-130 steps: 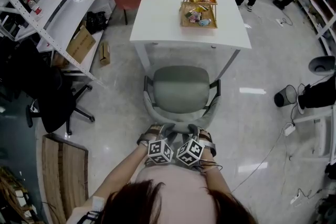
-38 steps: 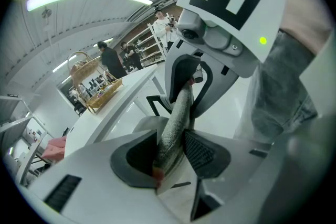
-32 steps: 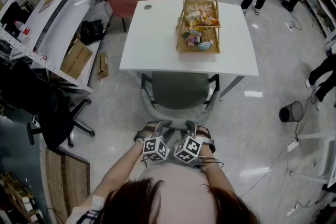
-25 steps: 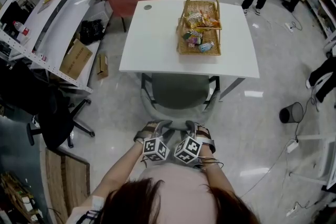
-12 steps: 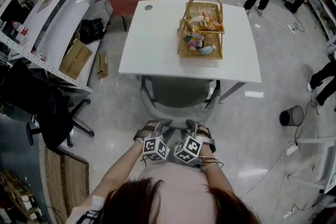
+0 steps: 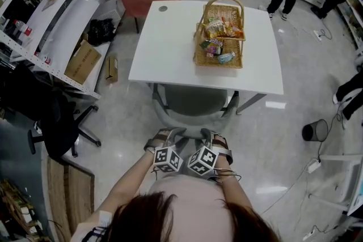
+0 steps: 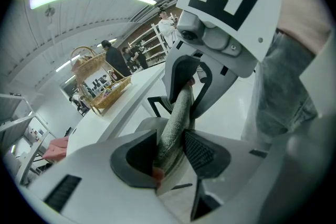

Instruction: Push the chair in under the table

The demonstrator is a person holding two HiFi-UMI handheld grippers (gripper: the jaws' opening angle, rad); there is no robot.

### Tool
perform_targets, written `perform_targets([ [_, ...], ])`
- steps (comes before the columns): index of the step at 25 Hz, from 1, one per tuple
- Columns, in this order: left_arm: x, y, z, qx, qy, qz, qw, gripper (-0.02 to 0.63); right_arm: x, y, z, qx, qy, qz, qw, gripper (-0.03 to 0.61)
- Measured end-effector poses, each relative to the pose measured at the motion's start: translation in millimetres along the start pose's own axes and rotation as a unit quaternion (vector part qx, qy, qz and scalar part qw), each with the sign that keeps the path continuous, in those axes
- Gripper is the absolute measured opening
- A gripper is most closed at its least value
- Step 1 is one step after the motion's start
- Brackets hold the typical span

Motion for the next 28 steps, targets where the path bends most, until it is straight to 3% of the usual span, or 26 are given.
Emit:
perform_targets([
  [28,10.6,25.3,39.9,0.016,-0.012,0.003,0.9998,0.164,2.9,22.1,-44.0,-0.005,-0.019,-0.015,1.0,0.179],
])
Point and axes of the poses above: the fingertips, and each gripper's own axes: y forward along the fingers, z to its left, x out of its top, the point moved 6 cm from there along -y, backward along the fingers, and after that the axes turned 9 degrees about -y, right-handed, at the moved point
